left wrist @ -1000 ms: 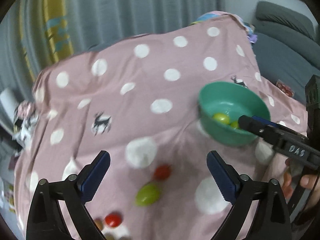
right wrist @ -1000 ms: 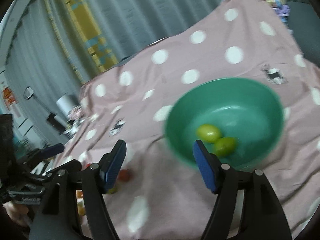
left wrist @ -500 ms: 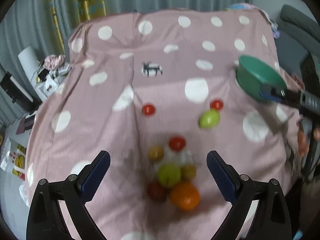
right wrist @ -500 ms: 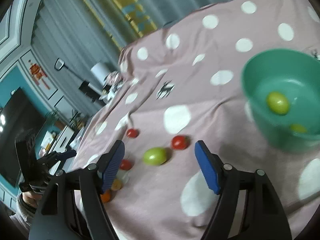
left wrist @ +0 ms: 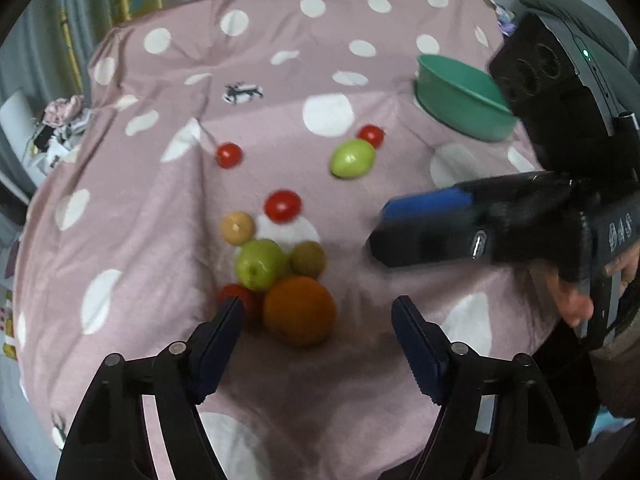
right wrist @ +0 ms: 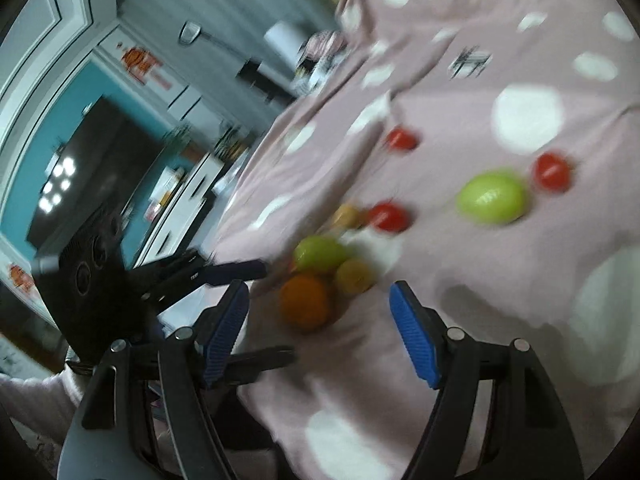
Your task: Organize fruits
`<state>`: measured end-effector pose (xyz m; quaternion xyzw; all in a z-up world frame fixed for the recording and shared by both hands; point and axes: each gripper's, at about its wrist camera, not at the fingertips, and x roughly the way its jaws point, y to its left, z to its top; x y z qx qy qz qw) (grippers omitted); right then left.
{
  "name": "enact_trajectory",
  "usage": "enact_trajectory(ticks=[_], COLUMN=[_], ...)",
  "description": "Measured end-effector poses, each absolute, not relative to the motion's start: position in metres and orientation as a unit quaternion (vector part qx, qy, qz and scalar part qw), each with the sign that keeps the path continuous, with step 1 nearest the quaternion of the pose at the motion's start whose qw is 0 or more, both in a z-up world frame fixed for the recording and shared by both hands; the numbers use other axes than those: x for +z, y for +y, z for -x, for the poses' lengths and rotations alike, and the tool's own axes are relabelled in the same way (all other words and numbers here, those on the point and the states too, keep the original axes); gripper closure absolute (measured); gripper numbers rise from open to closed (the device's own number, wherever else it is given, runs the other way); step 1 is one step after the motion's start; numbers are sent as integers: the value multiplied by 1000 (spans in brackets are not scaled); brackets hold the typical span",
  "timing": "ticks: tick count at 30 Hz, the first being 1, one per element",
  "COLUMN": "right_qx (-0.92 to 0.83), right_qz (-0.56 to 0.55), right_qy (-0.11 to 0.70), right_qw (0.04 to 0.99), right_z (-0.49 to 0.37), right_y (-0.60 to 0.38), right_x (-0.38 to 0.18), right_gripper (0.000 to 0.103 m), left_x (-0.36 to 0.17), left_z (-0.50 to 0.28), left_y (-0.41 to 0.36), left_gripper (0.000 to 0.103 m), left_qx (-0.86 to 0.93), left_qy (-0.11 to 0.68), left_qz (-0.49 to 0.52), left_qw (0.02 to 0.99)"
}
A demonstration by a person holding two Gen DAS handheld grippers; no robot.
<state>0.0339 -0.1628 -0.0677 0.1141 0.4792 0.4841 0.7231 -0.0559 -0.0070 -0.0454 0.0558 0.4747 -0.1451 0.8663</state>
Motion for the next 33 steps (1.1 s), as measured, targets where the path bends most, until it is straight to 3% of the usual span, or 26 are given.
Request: enact_trajectory(ticks=[4,6,16,17,19,21,33], right_qx=[497,495,506,503,496,490,490], right_qz=[-111,-108,-121,-121,-131,-143,-140], right_qy=[502,510,531,532,532,527,504], right_qw=[699,696,669,670,674,680,697], right_z=[-27,-27,-29,-30,-33,-36,-36], right_y=[-146,-141,-129,-130,-135,-143,-158], right_x=[-81,-86,-98,-98,-99,-97,-86], right_gripper=[33,38,57,63,71,74,76], left_x=[-51,-53,-60,-60,-62,-64,-54], left_z=[55,54,52,52,52,50,47], left_y=[-5,-5,-2,-2,-3,-4,-13], left_gripper=[28,38,41,42,46,62,62], left_qx=[-148,-152,-145,-146,-137,-123,-129], left_qy=[479,480,471,469,466,467,456], left_qz=[-45,-41,-58,-60,-73,-82,-83], left_qw=[864,863,868,869,871,872,877])
